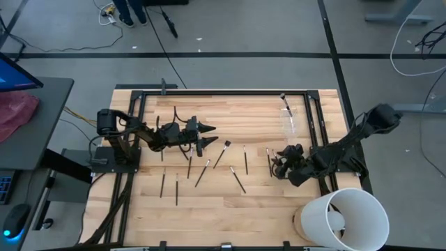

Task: Put items in baskets/containers
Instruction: Put the eyeshadow brush into the transparent organizer

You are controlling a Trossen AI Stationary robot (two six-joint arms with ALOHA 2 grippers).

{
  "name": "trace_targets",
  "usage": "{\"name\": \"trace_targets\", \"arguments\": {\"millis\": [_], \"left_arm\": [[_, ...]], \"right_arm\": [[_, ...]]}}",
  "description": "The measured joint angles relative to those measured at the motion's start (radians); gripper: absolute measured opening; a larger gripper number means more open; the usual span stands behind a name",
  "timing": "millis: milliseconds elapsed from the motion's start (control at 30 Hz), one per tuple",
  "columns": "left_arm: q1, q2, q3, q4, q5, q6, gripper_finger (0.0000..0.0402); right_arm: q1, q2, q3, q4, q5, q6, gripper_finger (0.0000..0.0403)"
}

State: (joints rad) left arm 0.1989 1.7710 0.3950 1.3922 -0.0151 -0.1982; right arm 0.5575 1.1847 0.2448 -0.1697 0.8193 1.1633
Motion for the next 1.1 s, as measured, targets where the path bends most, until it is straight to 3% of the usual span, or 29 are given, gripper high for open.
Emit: {"name": "trace_targets", "arguments": {"millis": [167, 567, 867, 1100], "left_arm": [[0.000, 0.000, 0.000, 0.000, -0.010, 0.000, 0.0232], [0.000, 0.000, 0.000, 0.000, -0.018, -0.001, 0.0232], [0.000, 0.000, 0.000, 0.000, -0.018, -0.008, 0.0232], [0.000, 0.000, 0.000, 0.000, -0.011, -0.008, 0.0232]], "right_arm": [[-0.015, 0.065, -0.008, 0.013, 0.053, -0.020, 0.0224], [-0.006, 0.313, -0.004, 0.054, 0.057, 0.104, 0.0145], [0.045, 0.329, -0.013, 0.006, 0.066, 0.160, 0.0020], [0.050, 0.310, -0.027, 0.046, 0.093, 0.185, 0.0008]]}}
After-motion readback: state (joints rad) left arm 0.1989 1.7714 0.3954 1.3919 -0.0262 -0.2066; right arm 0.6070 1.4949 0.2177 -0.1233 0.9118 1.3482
